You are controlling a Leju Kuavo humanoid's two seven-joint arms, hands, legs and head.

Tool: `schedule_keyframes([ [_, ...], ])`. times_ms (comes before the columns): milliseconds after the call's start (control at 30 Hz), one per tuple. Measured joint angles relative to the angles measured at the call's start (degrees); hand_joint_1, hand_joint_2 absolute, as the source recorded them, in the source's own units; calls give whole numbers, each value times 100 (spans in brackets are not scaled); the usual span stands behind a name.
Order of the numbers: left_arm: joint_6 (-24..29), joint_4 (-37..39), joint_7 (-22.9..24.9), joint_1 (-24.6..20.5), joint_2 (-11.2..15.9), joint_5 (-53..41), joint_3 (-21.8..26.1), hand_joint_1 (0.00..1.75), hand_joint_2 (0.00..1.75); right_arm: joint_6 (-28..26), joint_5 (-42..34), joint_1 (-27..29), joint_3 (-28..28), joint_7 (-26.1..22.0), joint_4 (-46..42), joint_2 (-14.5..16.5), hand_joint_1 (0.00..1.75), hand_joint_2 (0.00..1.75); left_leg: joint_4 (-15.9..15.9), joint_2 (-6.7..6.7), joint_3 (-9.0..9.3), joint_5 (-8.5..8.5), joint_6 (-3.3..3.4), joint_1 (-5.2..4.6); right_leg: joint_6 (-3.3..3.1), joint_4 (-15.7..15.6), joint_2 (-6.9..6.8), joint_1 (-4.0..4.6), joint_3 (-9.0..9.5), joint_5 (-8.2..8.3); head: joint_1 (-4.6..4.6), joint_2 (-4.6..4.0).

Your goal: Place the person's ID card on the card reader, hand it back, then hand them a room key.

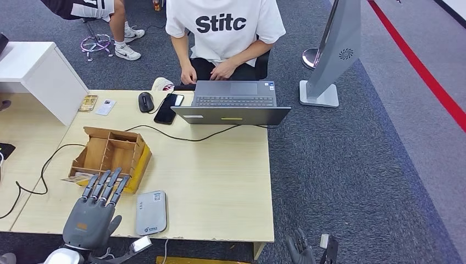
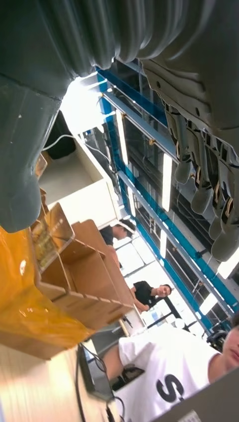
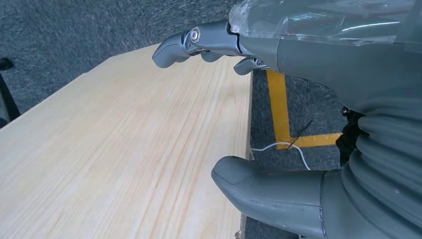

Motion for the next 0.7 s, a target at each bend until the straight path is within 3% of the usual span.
schedule_keyframes([
  [267, -99, 476, -689, -204, -216, 599, 879, 0, 175, 44, 93, -2, -1, -2, 0, -1, 0, 175, 0, -1, 0, 2, -2, 1, -1, 1, -1, 0, 0, 1, -1, 0],
  [700, -227, 1311, -921, -822, -604, 800, 1577, 0, 175, 59, 184, -15, 10, 41, 0, 1, 0, 175, 1, -6, -1, 2, -2, -1, 0, 0, -6, 0, 0, 1, -1, 0],
])
